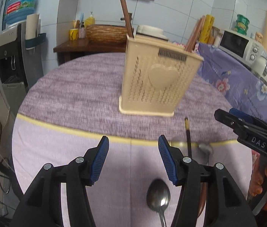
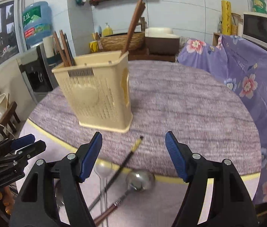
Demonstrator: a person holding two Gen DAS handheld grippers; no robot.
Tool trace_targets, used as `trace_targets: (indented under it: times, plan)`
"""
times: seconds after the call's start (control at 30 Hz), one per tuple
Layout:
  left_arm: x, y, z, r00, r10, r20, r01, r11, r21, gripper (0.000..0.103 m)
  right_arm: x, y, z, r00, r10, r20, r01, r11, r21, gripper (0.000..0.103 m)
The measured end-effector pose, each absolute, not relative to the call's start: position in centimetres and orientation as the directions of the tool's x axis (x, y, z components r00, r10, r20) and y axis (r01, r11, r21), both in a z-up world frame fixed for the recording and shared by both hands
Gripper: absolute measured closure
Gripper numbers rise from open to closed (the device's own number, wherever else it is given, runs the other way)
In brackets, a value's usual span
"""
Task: Organize utensils
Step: 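Close the left gripper on a metal spoon while the right gripper grasps a clear plastic spoon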
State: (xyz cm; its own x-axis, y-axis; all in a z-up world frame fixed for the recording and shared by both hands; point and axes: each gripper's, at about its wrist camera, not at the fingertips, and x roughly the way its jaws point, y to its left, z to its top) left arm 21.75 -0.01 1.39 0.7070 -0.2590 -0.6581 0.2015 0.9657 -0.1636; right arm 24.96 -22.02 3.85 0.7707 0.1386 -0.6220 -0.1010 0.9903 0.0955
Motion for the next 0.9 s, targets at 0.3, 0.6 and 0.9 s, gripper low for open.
trace_targets:
  times: [0.3, 0.6, 0.9]
  plan:
    - [18.7, -2.3, -1.5, 0.640, -0.258, -0.724, 0.228, 0.963, -0.141, 0.049, 22.6, -22.7, 0.8, 0.747, 0.115, -0.655, -0.081, 0.993, 0.082, 0.034]
    - [17.9, -4.6, -3.2, 0.613, -0.199, -0.765, 0.234, 0.970, -0.065, 0.049, 22.0, -22.6, 1.0, 0.756, 0.119, -0.643, -0.089, 0.993, 0.079, 0.034]
    - [18.3, -5.5, -3.4, 0.630, -0.147, -0.762, 0.206, 0.978, -0.018, 0.065, 22.0, -22.1, 0.9, 0.750, 0.130, -0.648, -0.108, 0.991, 0.074, 0.034]
